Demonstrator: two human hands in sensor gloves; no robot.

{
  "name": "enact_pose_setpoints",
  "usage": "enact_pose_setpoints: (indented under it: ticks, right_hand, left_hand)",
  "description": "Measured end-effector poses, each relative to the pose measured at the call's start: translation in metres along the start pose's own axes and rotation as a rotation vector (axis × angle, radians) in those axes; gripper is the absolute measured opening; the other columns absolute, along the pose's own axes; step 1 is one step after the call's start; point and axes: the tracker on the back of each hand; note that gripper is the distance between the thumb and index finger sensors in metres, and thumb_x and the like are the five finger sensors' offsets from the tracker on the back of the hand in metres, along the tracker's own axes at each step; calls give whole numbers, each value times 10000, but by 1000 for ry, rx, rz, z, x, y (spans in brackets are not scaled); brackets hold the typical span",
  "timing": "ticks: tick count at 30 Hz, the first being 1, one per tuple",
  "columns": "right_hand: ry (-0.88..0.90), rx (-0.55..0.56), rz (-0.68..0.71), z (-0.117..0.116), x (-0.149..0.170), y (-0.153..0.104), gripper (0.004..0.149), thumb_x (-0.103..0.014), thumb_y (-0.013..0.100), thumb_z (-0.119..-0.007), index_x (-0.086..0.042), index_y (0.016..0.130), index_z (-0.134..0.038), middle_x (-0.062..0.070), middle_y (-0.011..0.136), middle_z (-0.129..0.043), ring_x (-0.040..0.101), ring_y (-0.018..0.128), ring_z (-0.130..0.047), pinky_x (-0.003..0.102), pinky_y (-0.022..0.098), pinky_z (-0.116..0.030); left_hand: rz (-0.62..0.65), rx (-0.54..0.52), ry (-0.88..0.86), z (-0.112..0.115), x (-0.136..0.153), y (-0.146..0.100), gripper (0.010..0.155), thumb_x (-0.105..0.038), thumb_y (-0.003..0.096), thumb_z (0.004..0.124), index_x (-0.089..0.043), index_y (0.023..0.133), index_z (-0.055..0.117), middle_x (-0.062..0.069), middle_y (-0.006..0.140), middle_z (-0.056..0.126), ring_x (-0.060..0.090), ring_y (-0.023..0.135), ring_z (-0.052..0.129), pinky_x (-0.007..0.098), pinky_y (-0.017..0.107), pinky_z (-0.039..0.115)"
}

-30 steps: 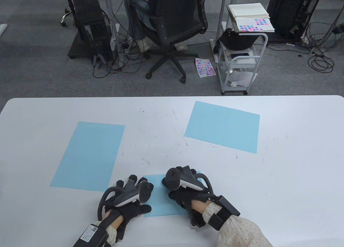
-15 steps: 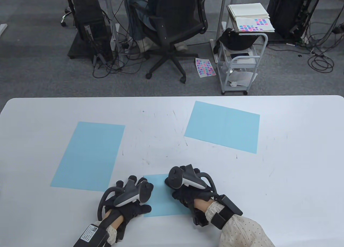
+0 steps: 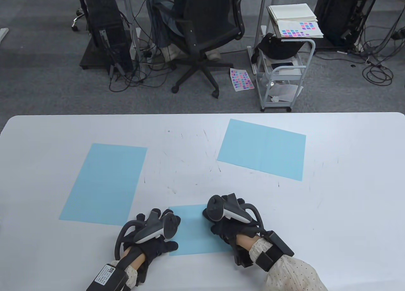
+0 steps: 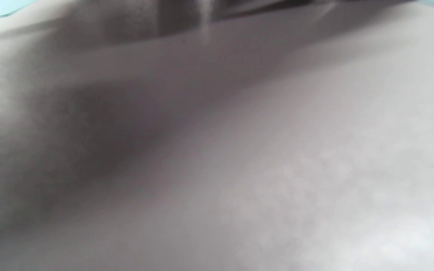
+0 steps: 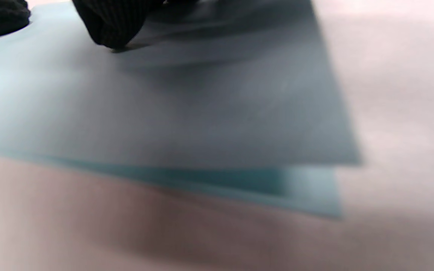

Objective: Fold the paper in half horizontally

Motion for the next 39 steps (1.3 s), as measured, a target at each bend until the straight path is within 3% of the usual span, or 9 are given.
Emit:
enact_pose_setpoints:
  ticks: [24,31,39]
  right_hand:
    - [106,-13,-103,3,49,-8,626,-368,492,-710,-411,1040,-409,-188,1158,-288,305,1078,-117,644,736,-92]
    - [69,16,-110,3,48,-11,634,-372,490,-709,-389,1047,-405,-145,1167,-292,304,1080,-138,649,739,-123]
    - [57,48,6,-3,41,-41,631,-375,488,-704,-425,1041,-402,-161,1172,-254,295,1076,-99,645,738,-123]
  left_hand:
    - [2,0,-7,0,1,0,823,-667,294,606,-583,1002,197,-263,1158,117,170,1175,187,577,877,278]
    - [2,2,-9,1,1,1,820,-665,292,606,-586,999,198,-261,1156,115,173,1171,187,574,879,288]
    - [-2,2,0,0,1,1,819,-664,290,606,-587,997,200,-264,1155,119,174,1171,194,572,879,298]
Point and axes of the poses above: the tracker on the back of each hand, its own x axis roughly to the little-finger side, its own y axis roughly from the wrist to the fingertips, z = x × y
